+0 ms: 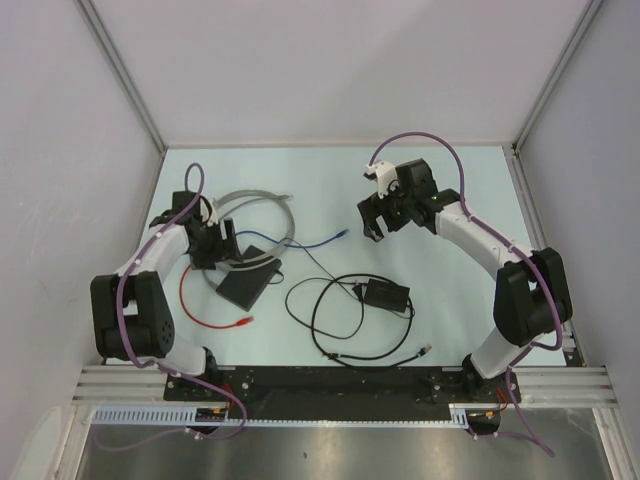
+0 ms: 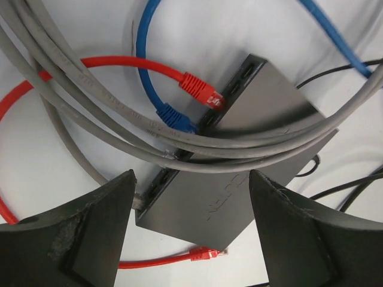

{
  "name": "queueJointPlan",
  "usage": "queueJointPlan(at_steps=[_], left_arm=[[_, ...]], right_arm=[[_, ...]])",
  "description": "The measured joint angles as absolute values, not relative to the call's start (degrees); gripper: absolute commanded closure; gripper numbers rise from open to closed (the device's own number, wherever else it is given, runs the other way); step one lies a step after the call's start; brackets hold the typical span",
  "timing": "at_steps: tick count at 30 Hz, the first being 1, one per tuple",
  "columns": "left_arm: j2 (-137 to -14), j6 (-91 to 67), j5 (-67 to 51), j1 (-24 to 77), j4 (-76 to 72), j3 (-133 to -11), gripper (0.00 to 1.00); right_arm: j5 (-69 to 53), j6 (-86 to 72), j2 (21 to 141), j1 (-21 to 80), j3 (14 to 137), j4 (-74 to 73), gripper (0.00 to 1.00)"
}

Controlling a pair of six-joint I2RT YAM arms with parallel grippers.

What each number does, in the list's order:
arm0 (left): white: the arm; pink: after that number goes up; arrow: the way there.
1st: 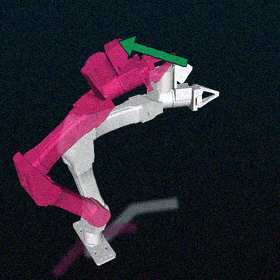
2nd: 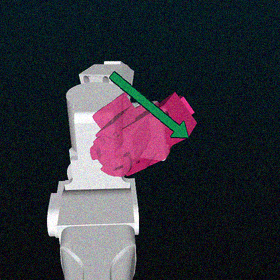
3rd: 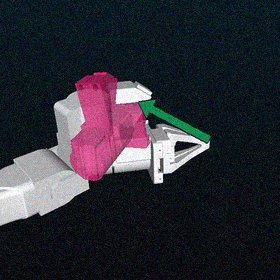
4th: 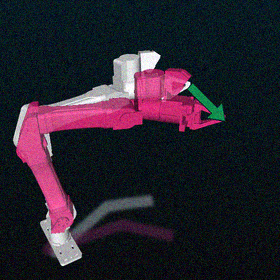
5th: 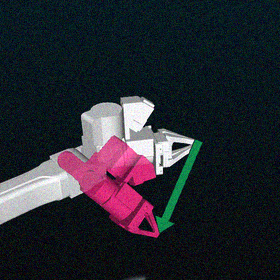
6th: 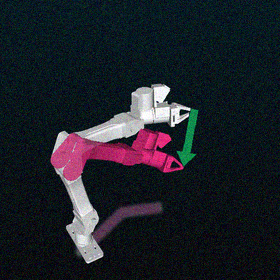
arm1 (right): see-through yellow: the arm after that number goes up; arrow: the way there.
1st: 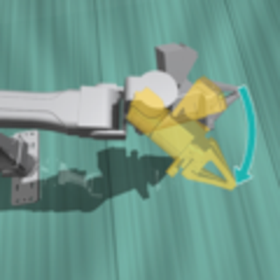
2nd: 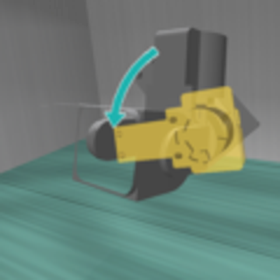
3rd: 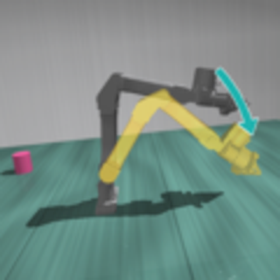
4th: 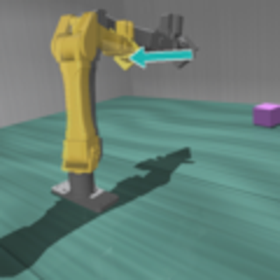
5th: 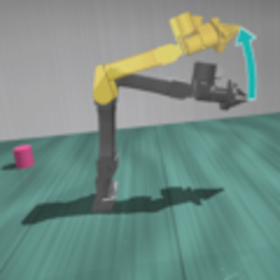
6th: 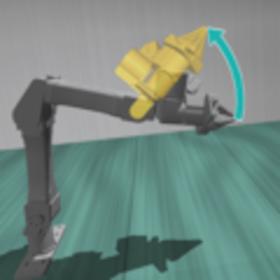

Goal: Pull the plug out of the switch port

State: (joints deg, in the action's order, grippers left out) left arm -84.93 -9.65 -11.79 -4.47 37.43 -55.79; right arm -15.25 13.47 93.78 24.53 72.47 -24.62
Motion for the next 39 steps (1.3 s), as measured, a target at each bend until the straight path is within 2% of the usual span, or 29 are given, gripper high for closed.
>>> queueJointPlan(at_steps=[12, 19, 27, 30, 39], left_arm=[[-85.89, -6.94, -11.75, -4.45, 37.52, -51.27, 0.2], [-85.89, -5.37, -14.46, -4.27, 37.34, -50.57, 0.28], [-87.79, -2.87, -19.99, -0.99, 37.23, -50.61, 0.32], [-90.41, -2.9, -24.1, 1.13, 37.8, -51.55, 0.37], [-100.55, -1.74, -31.88, 5.43, 41.43, -60.77, 0.4]], right_arm=[[-16.19, 13.69, 93.78, 24.51, 72.47, -25.21, 0.01], [-16.4, 13.72, 93.78, 24.51, 72.47, -25.23, 0.01], [-16.38, 13.82, 93.78, 24.51, 72.47, -25.21, 0.0], [-16.36, 13.82, 93.78, 24.47, 72.47, -25.19, 0.0], [-16.36, 14.0, 93.78, 24.4, 72.44, -25.21, 0.0]])
